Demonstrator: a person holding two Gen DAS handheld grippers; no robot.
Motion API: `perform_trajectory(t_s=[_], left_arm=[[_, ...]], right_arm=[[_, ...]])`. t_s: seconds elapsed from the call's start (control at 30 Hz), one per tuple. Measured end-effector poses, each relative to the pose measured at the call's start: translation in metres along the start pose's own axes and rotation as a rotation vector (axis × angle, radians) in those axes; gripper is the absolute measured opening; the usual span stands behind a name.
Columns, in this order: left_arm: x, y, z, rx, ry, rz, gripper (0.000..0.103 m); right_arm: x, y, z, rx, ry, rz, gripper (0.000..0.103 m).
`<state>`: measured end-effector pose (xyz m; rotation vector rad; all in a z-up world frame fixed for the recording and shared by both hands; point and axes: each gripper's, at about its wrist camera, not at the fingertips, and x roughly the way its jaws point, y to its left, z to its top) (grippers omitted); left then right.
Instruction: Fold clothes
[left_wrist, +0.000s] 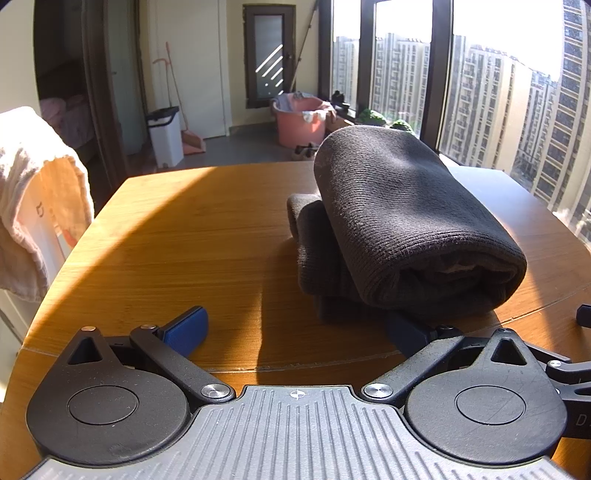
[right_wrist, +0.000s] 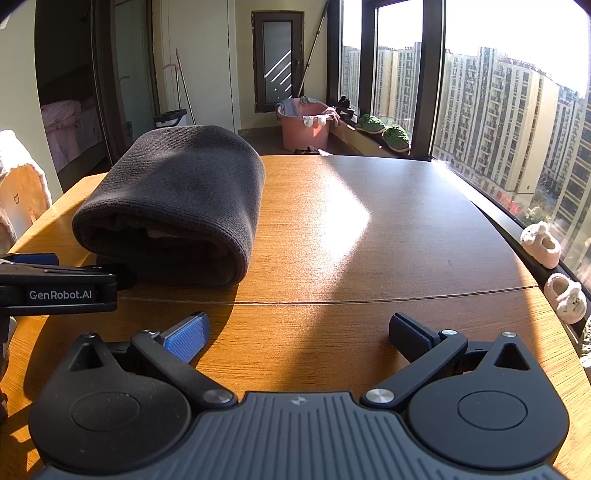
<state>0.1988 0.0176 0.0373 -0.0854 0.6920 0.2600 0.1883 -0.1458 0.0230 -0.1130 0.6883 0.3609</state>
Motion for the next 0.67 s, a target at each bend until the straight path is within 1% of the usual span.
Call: perform_trajectory(t_s=[0.1, 0.17, 0.3, 0.33, 0.4, 0.5, 0.57, 0.6, 0.67], left_arm=[[0.0, 0.0, 0.0, -0.003, 0.001, 0.001, 0.103], [-0.005, -0.001, 0.0, 0.013, 0.032, -0.026, 0.103], [-0.017, -0.001, -0.01, 0.024, 0.046, -0.027, 0.103], [-0.019, -0.001, -0.011, 0.019, 0.05, -0.023, 0.103], [-0.025, 0.0, -0.014, -0.02, 0.063, 0.015, 0.103], [-0.031, -0.004, -0.018, -0.004, 0.062, 0.0, 0.103], [-0.032, -0.003, -0.019, -0.002, 0.054, -0.02, 0.103], [-0.032, -0.001, -0.019, -0.009, 0.049, -0.027, 0.103], [-0.032, 0.003, -0.019, -0.03, 0.043, -0.034, 0.103]], right_arm=[[-0.003, 0.0, -0.001, -0.01, 0.013, 0.015, 0.103], [-0.002, -0.001, 0.002, -0.007, 0.031, 0.012, 0.103], [0.003, -0.005, 0.008, -0.007, 0.057, 0.011, 0.103], [0.004, -0.007, 0.01, -0.009, 0.065, 0.011, 0.103], [0.006, -0.007, 0.013, -0.021, 0.079, 0.02, 0.103], [0.006, -0.01, 0.017, -0.049, 0.11, 0.05, 0.103], [0.003, -0.013, 0.023, -0.032, 0.126, 0.061, 0.103], [-0.002, -0.014, 0.026, -0.009, 0.091, 0.07, 0.103], [-0.014, -0.013, 0.035, 0.03, -0.013, 0.095, 0.103]])
